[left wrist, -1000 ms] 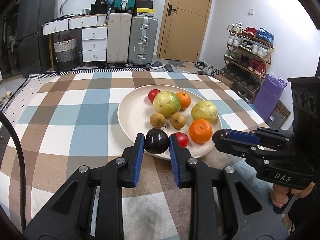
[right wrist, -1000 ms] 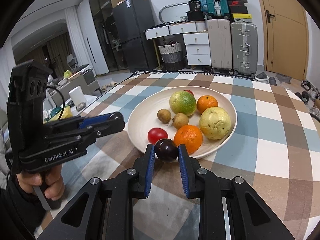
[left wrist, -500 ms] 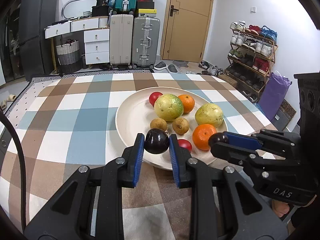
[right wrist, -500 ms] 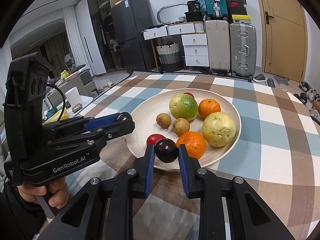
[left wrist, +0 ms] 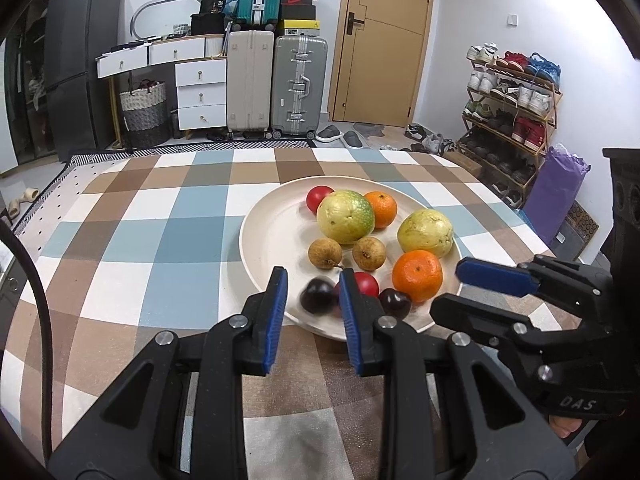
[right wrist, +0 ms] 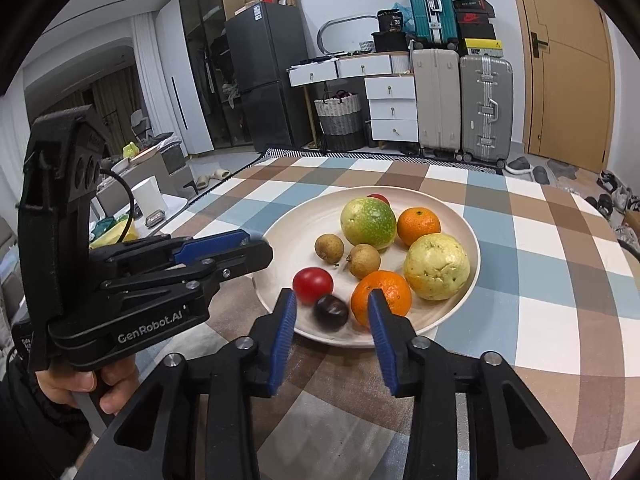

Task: Organize fruits

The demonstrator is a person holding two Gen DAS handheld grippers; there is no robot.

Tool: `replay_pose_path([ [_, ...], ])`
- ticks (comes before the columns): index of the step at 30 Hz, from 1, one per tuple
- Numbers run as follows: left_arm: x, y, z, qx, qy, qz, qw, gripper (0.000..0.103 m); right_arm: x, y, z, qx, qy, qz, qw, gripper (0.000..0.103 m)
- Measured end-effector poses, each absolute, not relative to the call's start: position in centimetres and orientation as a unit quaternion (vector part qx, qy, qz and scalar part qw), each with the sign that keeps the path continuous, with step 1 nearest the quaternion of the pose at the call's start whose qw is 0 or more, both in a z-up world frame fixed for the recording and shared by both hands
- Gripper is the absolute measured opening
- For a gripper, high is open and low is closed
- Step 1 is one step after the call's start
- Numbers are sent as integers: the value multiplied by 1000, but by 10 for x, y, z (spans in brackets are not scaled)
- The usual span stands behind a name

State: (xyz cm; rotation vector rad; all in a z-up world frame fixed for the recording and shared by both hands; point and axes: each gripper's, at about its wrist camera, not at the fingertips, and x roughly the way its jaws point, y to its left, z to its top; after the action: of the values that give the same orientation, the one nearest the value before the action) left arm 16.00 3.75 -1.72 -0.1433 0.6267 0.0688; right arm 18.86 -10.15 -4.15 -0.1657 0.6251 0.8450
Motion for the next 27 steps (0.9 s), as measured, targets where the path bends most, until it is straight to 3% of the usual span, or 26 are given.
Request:
replay_pose_path([
  [3, 157, 38, -17, -69, 306, 39, 949, 46, 187, -103, -40, -82, 290, 400, 866, 54],
  [5, 154, 40, -15, -72, 300, 44, 950, 69, 187, -106, -39, -80, 286, 398, 868, 68],
  [7, 151, 42, -14, -76, 295, 45, 951, 81, 186, -109, -38, -73, 280, 398, 871, 78],
  [10, 146, 44, -12, -84, 288, 44, 953, 86, 186, -114, -36, -71, 272, 390, 877, 90],
  [13, 143, 43, -11, -82, 287, 49, 953, 100, 186, -119, -35, -69, 269, 386, 880, 97],
  [27, 130, 38, -10, -68, 274, 59, 957, 102, 190, -153, -24, -29, 233, 364, 901, 103],
])
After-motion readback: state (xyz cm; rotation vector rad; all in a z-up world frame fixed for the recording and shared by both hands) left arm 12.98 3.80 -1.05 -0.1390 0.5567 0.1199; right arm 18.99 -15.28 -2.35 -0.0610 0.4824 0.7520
